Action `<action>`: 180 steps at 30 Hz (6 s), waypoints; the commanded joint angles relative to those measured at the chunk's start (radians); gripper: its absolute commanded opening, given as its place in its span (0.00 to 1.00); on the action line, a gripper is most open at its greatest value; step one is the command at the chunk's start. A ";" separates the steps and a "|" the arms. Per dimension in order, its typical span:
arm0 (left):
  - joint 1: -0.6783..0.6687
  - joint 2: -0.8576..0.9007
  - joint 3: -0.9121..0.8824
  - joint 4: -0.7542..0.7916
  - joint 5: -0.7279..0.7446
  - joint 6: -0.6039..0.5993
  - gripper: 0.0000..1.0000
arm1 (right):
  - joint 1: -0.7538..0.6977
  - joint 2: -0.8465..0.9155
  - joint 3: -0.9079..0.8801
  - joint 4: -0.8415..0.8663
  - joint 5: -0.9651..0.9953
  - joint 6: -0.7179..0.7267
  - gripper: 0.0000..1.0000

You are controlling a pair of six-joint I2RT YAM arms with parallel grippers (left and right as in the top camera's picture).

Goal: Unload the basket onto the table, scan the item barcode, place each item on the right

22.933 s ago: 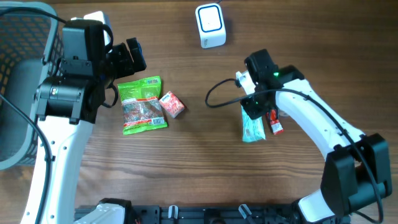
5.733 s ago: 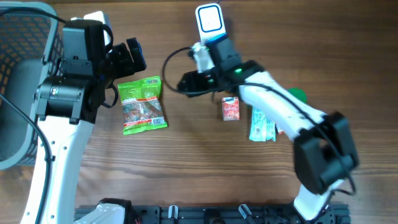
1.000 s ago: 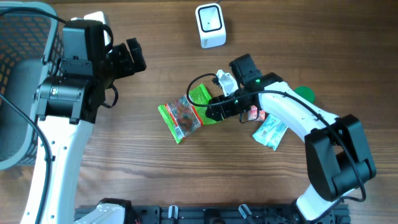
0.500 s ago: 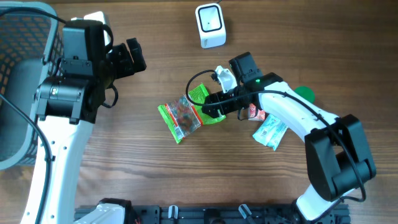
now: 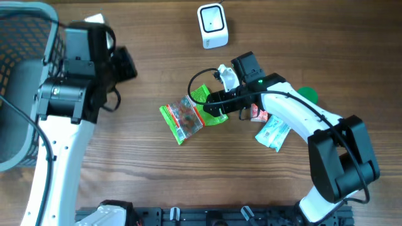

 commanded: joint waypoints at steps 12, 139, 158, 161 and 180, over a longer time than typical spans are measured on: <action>-0.134 0.357 -0.412 0.254 0.182 -0.230 0.04 | 0.002 -0.011 0.060 0.076 0.067 -0.061 0.86; 0.023 0.119 -0.436 0.442 -0.204 0.044 0.04 | -0.150 -0.340 -0.282 0.197 -0.393 -0.108 0.04; 0.090 0.119 -0.436 0.444 -0.197 0.040 1.00 | -0.150 -0.379 0.536 -0.771 0.138 -0.457 0.04; 0.090 0.119 -0.436 0.444 -0.197 0.040 1.00 | -0.150 -0.298 0.813 -0.926 0.099 -0.545 0.04; 0.090 0.119 -0.436 0.444 -0.197 0.041 1.00 | 0.004 0.104 0.977 -0.428 0.797 -0.848 0.04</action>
